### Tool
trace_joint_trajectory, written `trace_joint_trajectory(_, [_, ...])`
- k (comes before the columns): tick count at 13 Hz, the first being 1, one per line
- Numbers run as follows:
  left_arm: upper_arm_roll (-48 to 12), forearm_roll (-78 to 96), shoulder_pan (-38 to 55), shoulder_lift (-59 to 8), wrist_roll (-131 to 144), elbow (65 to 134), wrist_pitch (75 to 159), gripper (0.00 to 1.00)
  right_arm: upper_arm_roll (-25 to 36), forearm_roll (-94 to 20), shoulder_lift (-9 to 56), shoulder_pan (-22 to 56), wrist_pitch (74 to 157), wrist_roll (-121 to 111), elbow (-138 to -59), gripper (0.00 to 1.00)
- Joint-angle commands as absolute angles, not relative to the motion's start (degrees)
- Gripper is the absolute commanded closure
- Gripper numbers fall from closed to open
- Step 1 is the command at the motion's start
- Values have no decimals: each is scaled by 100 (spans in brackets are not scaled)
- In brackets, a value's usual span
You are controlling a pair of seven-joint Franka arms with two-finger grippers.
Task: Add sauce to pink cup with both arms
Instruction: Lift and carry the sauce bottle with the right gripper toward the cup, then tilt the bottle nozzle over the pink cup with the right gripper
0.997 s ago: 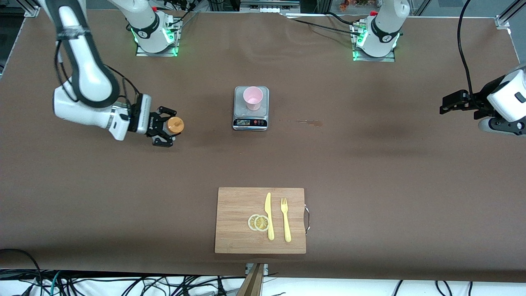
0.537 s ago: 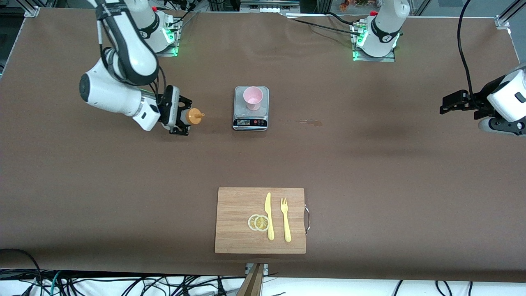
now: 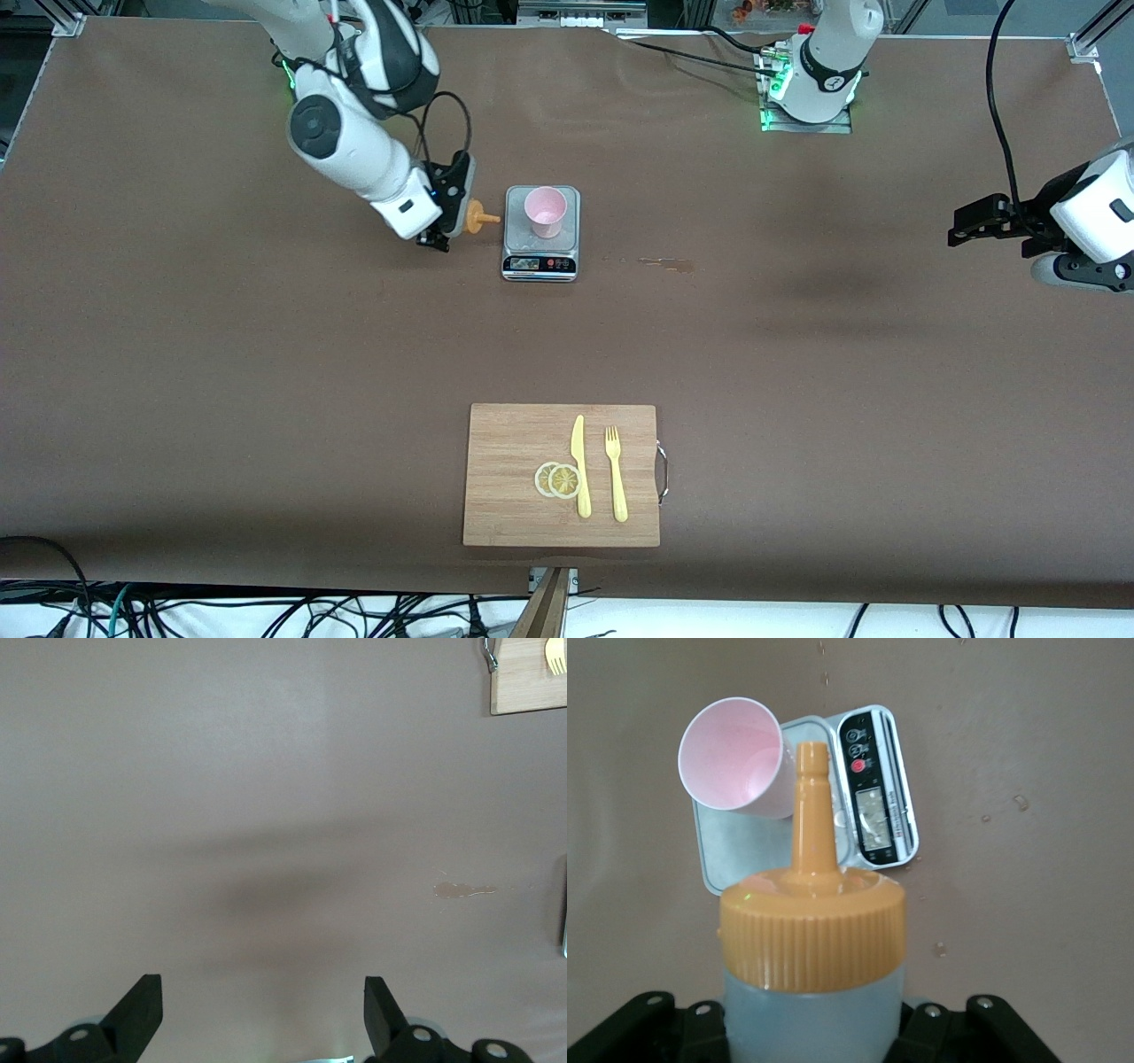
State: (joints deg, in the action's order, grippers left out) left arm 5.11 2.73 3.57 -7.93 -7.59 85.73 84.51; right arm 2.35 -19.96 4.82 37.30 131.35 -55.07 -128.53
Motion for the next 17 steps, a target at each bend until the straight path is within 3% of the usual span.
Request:
trace_joint_trajectory(1, [519,264,352,-888,-888,8367,8314,0,124,-1330,281,3972,13009,-4487,-13052,100])
trace_joint_trajectory(5, [519,264,352,-888,-888,8367,8314,0,-684,-71,299,4069,12569,-2410,-13043,100])
trace_joint_trajectory(11, [519,264,360,-888,-888,8367,8323,0,-808,596,412,4130,12139,-1926,-12947,100])
trace_joint_trajectory(17, [519,264,360,-888,-888,8367,8314,0,-861,844,825,4157,11479,-1837,-12183,100])
